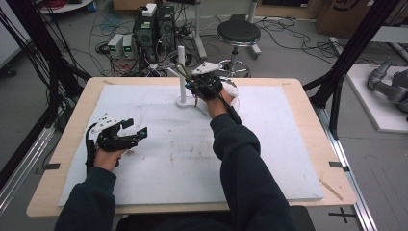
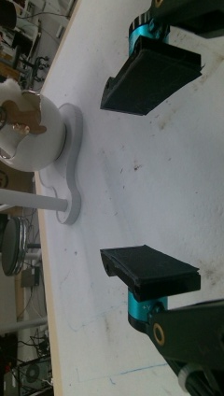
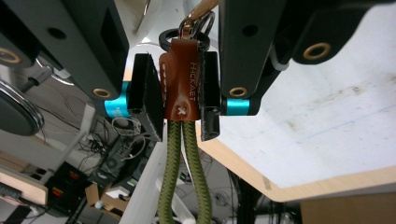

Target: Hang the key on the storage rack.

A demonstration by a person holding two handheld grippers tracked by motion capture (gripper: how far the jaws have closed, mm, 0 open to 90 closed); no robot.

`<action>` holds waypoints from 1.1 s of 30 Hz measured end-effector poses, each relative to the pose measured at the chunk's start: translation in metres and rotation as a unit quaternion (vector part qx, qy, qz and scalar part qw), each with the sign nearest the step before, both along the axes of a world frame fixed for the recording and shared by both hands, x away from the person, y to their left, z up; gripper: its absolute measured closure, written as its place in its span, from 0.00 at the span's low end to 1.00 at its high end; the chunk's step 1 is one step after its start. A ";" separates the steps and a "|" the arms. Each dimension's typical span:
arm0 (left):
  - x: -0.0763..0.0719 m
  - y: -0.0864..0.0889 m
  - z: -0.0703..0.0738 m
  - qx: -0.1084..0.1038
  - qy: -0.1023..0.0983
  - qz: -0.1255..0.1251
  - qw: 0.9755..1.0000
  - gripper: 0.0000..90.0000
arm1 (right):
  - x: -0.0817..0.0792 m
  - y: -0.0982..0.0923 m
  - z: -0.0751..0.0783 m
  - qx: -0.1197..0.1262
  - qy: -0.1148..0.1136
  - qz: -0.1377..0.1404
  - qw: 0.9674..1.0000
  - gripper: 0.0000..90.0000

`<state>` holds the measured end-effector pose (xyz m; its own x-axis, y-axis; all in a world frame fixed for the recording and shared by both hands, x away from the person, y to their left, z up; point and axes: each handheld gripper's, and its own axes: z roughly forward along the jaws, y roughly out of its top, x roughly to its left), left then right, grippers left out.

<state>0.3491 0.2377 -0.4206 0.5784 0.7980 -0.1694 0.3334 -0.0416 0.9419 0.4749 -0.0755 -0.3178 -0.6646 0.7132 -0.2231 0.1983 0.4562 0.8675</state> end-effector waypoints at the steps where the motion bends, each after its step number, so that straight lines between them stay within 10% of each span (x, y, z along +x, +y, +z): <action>1: 0.000 0.000 0.000 0.000 0.000 0.000 1.000 0.27 | 0.001 0.001 -0.001 -0.005 0.000 -0.001 1.000 0.81; 15: 0.000 0.002 0.000 -0.006 -0.001 0.000 1.000 0.27 | 0.009 0.000 -0.001 0.001 0.027 -0.008 1.000 0.66; 24: 0.000 0.002 0.000 -0.005 0.001 0.000 1.000 0.27 | 0.000 -0.047 0.015 0.062 0.054 0.037 0.996 0.53; 33: 0.001 -0.001 0.000 -0.013 0.000 -0.008 1.000 0.23 | -0.032 -0.103 -0.001 0.068 0.077 0.054 0.993 0.33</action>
